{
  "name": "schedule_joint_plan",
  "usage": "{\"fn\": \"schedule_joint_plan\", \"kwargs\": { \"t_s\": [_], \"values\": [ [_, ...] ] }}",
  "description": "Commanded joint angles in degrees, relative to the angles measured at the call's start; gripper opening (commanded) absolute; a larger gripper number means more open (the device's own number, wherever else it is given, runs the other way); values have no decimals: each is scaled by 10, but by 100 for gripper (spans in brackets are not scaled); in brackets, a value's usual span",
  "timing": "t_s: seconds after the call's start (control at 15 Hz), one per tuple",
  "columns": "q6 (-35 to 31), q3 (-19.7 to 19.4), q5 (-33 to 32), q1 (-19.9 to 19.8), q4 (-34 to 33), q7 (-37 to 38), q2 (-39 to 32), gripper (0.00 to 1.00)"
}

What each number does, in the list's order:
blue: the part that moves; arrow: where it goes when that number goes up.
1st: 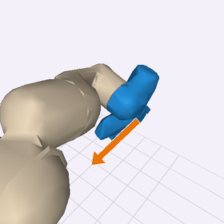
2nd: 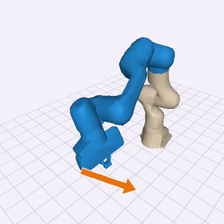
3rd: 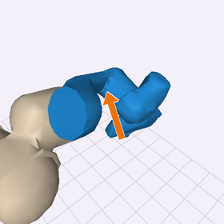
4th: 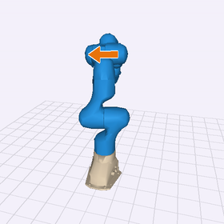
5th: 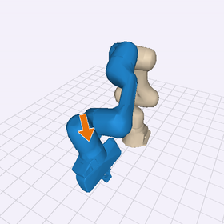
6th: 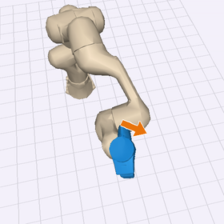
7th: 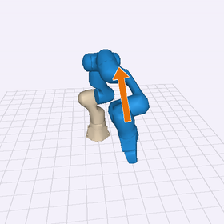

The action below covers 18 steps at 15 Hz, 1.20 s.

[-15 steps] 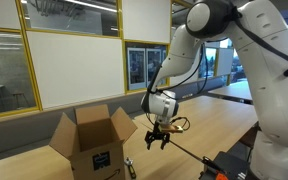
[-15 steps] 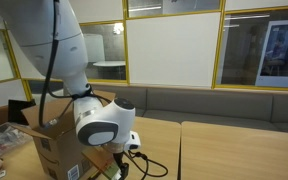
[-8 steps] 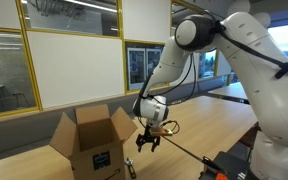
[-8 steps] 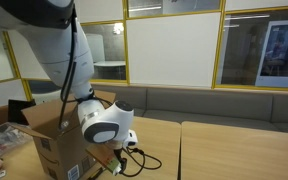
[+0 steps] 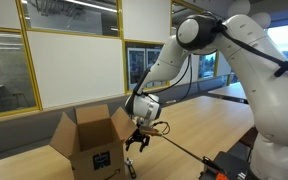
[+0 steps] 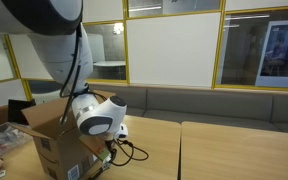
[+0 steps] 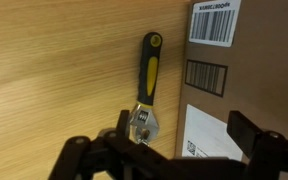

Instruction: Put the green ball, masking tape and pliers inside the brown box

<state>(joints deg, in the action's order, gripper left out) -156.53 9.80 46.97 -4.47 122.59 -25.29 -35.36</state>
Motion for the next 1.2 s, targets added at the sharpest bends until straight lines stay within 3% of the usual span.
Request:
{"fn": "schedule_joint_plan", "kwargs": {
  "t_s": [0.0,0.6,0.93,1.13],
  "values": [
    [15,36,6,-24,-15,14,-2,100],
    [52,83,72,-32,-34,1,-17,100],
    [57,68,66,-6,-30,6,-33,100],
    [44,35,10,31,-26,33,-43,100]
  ]
}}
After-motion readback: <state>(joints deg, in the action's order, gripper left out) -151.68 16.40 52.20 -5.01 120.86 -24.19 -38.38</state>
